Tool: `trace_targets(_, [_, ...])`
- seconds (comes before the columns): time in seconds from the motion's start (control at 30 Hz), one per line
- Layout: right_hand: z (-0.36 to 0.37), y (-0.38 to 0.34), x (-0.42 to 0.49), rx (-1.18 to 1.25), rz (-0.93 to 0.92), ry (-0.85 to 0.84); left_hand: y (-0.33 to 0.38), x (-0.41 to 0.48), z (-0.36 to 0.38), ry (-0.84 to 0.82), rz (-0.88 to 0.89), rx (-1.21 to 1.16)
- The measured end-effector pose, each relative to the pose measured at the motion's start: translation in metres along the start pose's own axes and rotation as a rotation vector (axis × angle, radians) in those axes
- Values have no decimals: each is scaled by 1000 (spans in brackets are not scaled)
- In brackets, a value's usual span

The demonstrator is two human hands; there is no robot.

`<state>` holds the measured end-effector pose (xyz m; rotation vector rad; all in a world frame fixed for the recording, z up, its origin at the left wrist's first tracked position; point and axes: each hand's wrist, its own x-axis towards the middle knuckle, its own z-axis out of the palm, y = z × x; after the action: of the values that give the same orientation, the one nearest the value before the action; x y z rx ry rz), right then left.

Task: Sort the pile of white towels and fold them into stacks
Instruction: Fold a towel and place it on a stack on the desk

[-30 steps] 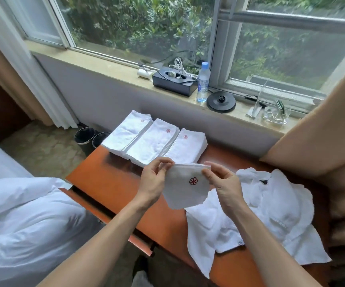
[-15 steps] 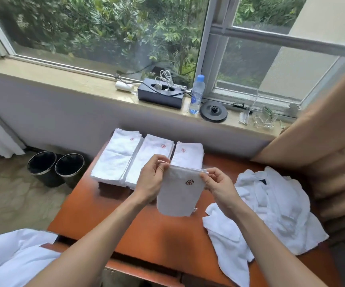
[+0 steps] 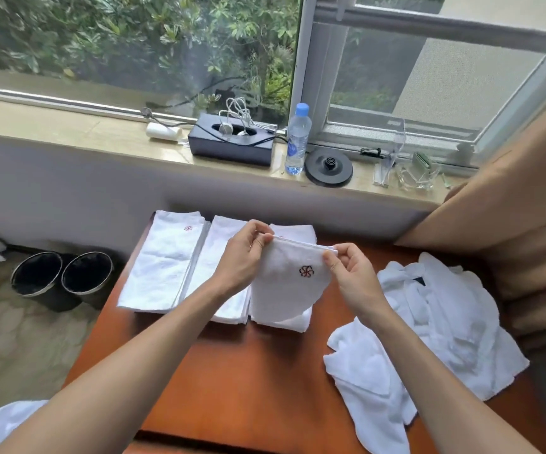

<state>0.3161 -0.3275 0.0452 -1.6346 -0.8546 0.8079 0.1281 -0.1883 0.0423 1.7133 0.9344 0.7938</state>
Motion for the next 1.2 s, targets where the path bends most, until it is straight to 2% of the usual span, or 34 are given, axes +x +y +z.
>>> trace_targets(0.17, [-1,23,31,-6,7,34,-17,33,22,-42,-31,35])
trace_targets(0.57, [13,94,153,-104,102,86,-92,143,73,10,-184,102])
trace_targets(0.83, [27,142,220,-41,247,60,-159,198,86,-4,-293,106])
trace_targets(0.93, [26,153,227,-19,291,45,-178,207,93,-17,-320,96])
trace_targets(1.2, [26,186,193,-18,360,-118,-203,220,111,23,-302,112])
